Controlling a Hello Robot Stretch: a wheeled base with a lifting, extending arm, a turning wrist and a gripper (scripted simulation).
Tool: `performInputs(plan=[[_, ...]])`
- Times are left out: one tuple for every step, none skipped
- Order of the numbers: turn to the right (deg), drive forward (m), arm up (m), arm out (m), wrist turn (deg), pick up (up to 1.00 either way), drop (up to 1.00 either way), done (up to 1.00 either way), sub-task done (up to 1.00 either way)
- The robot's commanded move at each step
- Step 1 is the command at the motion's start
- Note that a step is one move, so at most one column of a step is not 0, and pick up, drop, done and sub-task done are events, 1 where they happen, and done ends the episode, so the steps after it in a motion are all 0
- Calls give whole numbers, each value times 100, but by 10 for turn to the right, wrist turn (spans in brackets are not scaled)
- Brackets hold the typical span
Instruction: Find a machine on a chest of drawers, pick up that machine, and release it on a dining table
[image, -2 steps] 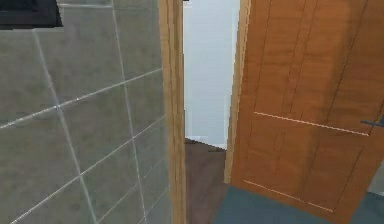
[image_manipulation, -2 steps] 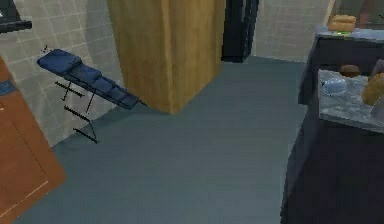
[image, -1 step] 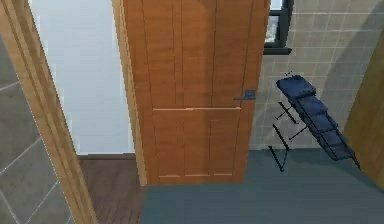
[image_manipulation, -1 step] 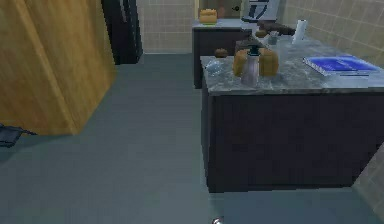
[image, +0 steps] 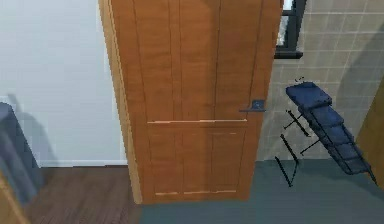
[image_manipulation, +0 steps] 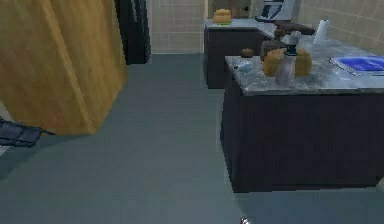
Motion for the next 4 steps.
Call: performInputs(plan=[[450, 0, 0, 0, 0, 0, 0, 0, 0], [420, 0, 0, 0, 0, 0, 0, 0, 0], [0, 10, 0, 0, 0, 0, 0, 0, 0], [-450, 0, 0, 0, 0, 0, 0, 0, 0]])
